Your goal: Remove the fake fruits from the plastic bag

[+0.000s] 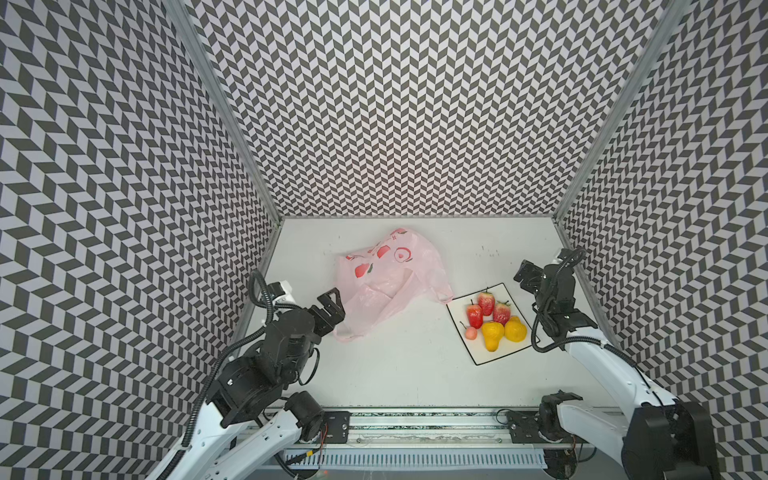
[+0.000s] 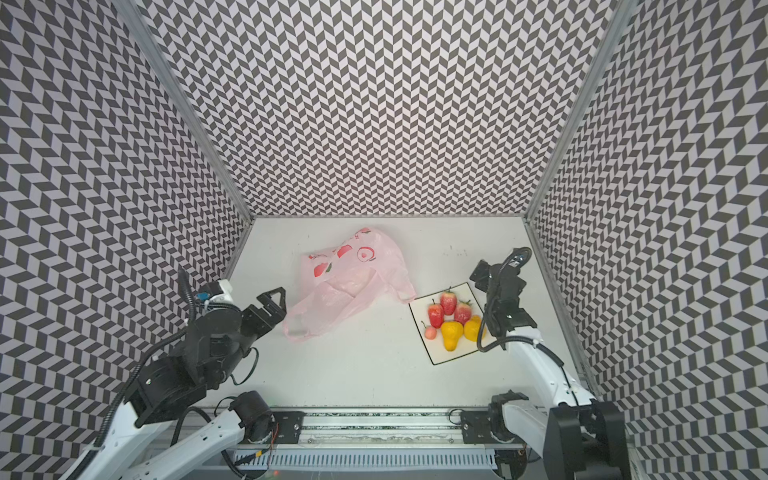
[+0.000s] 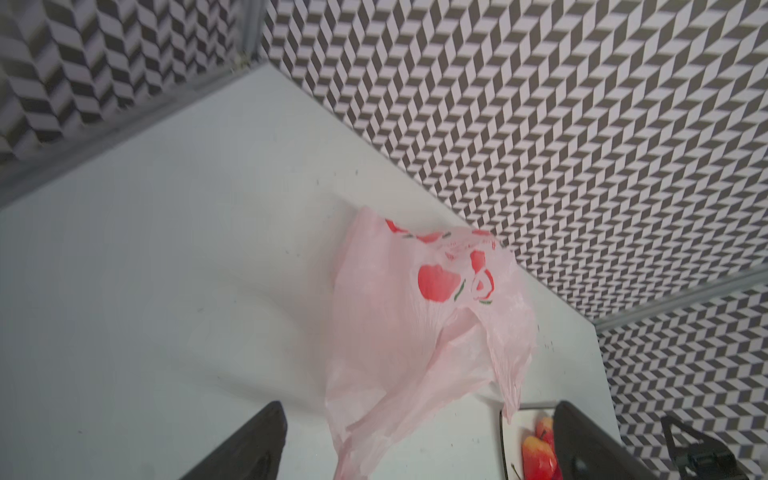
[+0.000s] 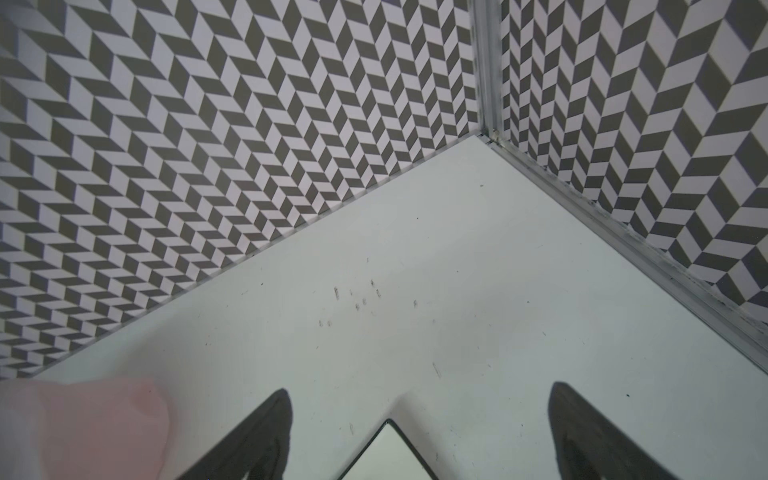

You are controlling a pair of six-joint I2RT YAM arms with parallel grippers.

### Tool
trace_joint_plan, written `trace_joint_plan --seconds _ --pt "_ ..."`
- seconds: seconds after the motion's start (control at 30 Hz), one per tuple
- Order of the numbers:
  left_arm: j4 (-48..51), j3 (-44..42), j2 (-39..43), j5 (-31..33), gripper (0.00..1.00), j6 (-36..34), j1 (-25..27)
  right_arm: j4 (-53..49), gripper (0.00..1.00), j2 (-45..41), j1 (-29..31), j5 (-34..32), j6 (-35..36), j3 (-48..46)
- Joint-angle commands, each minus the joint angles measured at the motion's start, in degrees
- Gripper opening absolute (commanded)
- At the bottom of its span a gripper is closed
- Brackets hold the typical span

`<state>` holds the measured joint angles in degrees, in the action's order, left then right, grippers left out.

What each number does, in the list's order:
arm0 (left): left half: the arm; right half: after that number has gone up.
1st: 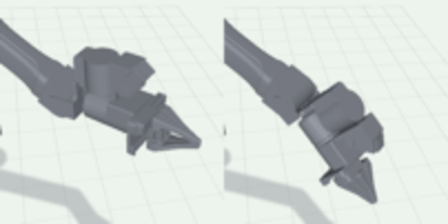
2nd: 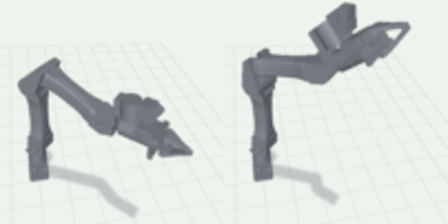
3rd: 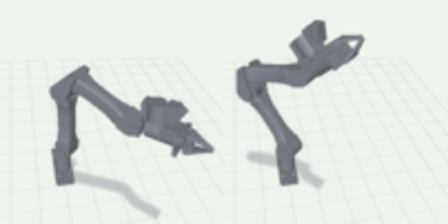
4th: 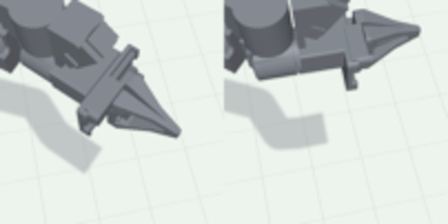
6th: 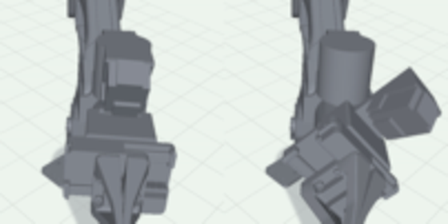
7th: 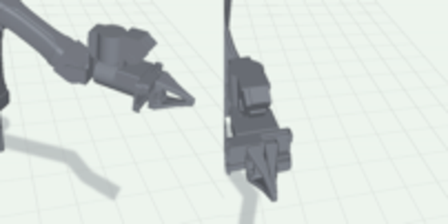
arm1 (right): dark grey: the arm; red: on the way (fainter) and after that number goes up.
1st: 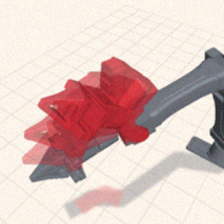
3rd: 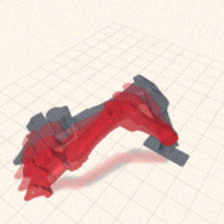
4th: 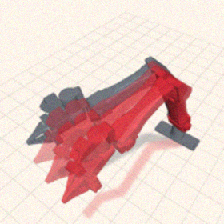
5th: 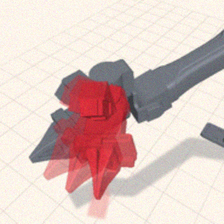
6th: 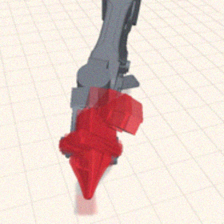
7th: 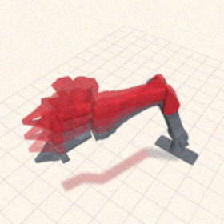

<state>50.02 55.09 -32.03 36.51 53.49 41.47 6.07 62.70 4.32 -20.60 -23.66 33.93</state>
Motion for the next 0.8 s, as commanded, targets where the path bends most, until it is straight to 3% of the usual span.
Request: trace_joint_plan --seconds 0.0,0.1,0.17,0.23,0.33,0.43,0.6,0.77 --pt "2.41 3.47 -4.63 12.52 1.0 -7.59 -0.25 7.78 1.0 0.97 -2.01 -3.92 -0.59 -1.42" --pt "-7.73 2.95 -9.01 16.01 1.0 -16.68 -1.45 11.03 1.0 2.43 -3.5 -5.11 1.06 -3.18" --pt "-17.13 0.75 -11.46 14.1 1.0 -23.29 -5.48 13.23 1.0 3.75 -4.18 -5.75 2.43 -4.36" --pt "-26.54 -2.33 -13.57 6.34 1.0 -27.53 -14.43 16.8 0.99 5.18 -4.45 -5.59 3.92 -5.72" --pt "-39.72 -8.99 -15.58 -4.97 1.0 -28.02 -28.26 21.05 1.0 7.09 -4.49 -3.71 6.28 -6.93" --pt "-52.31 -16.72 -17.59 -9.04 1.0 -28.03 -37.05 30.99 0.99 9.61 -4.43 1.35 11.11 -10.03" --pt "-73.99 -30.1 -22.22 -9.08 1.0 -40.79 -39.19 49.99 0.99 14.96 -4.33 10.04 18.34 -15.8" --pt "-90.03 -38.13 -28.85 -12.58 1.0 -45.51 -39.19 66.23 1.0 23.13 -4.32 17.24 21.37 -20.69"
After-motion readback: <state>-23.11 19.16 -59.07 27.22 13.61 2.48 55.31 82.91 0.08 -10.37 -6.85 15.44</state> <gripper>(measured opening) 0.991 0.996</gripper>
